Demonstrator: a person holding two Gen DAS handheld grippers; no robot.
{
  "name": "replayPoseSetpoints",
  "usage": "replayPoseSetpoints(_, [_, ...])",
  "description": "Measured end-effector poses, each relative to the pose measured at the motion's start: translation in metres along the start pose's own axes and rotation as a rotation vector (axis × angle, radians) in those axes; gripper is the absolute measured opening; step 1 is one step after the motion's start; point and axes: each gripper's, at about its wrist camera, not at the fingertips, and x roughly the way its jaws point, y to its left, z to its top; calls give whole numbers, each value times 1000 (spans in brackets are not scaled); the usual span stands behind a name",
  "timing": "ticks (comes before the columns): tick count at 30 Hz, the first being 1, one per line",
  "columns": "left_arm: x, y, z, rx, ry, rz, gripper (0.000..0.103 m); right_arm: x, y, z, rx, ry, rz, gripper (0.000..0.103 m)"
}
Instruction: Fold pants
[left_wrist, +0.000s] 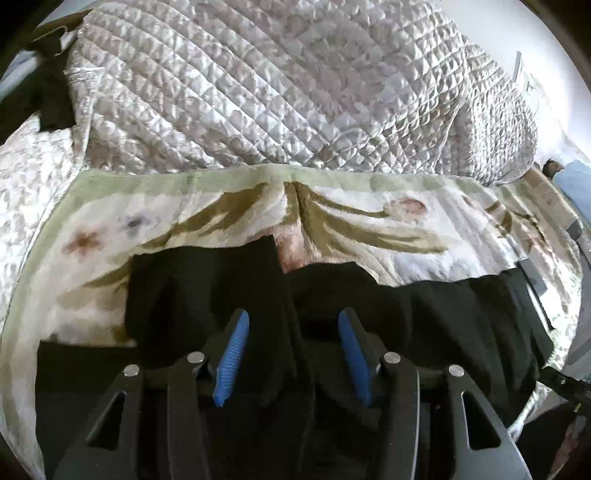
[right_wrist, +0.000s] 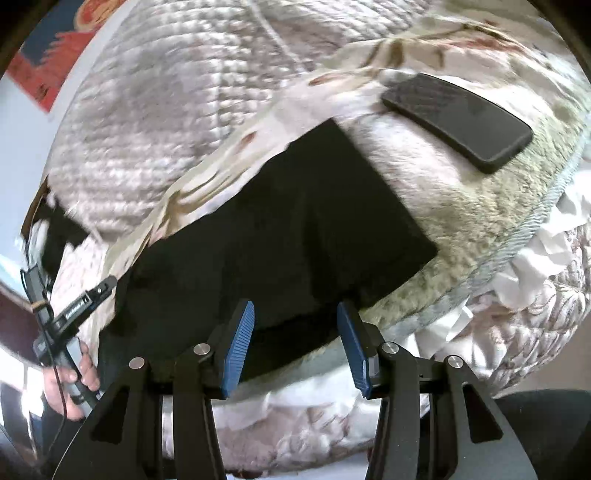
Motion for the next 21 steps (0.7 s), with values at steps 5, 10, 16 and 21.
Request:
replayPoseSetpoints(5, [31,-7,7,39,48,30,53,8,-7,8,39,-23,13,48])
replayPoseSetpoints(10, [49,-11,8,97,63,95,19,10,-9,13,42,-78,13,47])
replayPoseSetpoints(16, [18,16,6,0,-34,97,5,13,-16,19,65,-103,-2,14])
replayPoseSetpoints(21, [-56,66,-25,-169,-173,131,5,3,-15,19,68,-136,30,12])
